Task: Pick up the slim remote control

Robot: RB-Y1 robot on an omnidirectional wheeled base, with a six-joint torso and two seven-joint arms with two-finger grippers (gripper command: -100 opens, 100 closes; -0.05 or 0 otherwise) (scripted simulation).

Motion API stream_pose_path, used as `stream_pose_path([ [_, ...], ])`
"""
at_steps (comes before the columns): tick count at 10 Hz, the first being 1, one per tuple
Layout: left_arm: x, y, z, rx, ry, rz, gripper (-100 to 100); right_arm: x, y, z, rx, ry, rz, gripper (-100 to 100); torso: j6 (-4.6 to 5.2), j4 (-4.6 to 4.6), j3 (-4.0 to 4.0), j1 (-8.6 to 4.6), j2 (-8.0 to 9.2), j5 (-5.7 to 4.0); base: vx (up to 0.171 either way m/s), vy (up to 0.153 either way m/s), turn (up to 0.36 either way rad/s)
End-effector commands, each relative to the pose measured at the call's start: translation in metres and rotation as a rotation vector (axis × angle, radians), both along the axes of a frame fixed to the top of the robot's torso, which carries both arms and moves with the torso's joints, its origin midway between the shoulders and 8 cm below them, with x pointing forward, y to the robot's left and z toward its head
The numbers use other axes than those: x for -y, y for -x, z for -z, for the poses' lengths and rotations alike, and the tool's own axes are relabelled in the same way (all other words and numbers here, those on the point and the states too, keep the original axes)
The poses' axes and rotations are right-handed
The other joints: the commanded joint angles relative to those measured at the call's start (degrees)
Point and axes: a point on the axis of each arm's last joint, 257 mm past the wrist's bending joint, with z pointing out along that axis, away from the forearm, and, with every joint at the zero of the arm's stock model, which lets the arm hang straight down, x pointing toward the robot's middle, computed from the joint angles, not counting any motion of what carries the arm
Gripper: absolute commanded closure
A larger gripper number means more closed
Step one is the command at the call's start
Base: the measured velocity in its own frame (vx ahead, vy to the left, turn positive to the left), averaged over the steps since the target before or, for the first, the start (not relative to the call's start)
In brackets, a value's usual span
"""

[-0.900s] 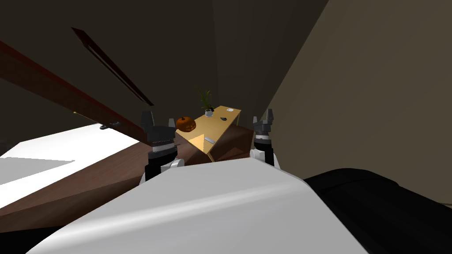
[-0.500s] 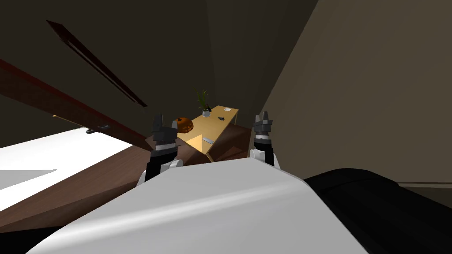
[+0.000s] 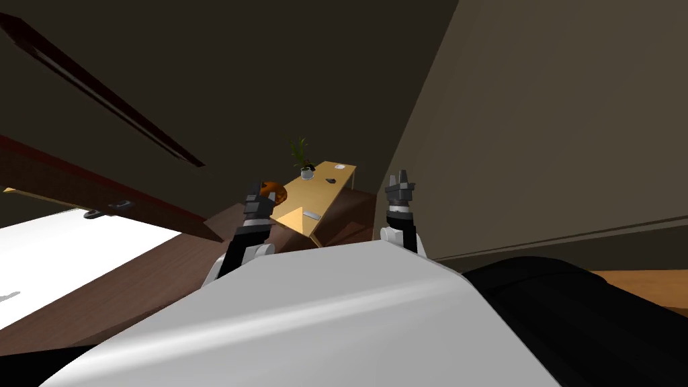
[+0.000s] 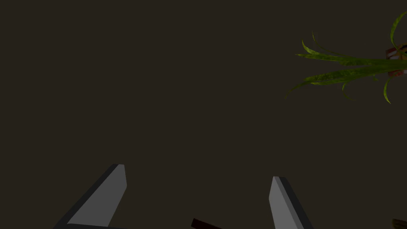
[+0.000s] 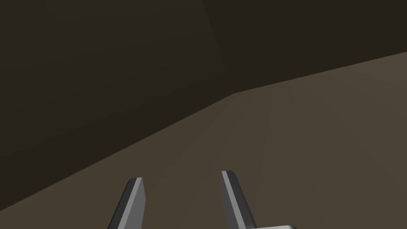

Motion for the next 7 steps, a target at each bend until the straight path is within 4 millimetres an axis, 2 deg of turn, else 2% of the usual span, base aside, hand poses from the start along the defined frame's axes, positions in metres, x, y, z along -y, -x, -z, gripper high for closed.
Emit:
stream_pose_path([
  [1,-0.013,-0.012,0.022,-0.071,0.001,-0.013,-100,0.0,0.0,0.0,0.0,0.0,0.0,0,0.0,0.0,0.0,0.0,0.0,0.0,-0.015,-0.003,-0.121],
  [2,-0.013,-0.013,0.024,-0.077,0.002,-0.014,-100,0.0,0.0,0.0,0.0,0.0,0.0,0,0.02,-0.01,-0.01,0.01,-0.02,0.0,-0.01,0.001,-0.086],
  [6,-0.046,-0.035,0.08,-0.256,-0.002,-0.059,-100,0.0,0.0,0.0,0.0,0.0,0.0,0,-0.01,-0.01,-0.02,0.0,-0.03,0.0,-0.012,-0.002,-0.151],
  [7,-0.048,-0.036,0.086,-0.276,0.0,-0.064,-100,0.0,0.0,0.0,0.0,0.0,0.0,0,0.02,-0.01,-0.02,0.0,-0.04,0.0,-0.007,0.0,-0.088],
])
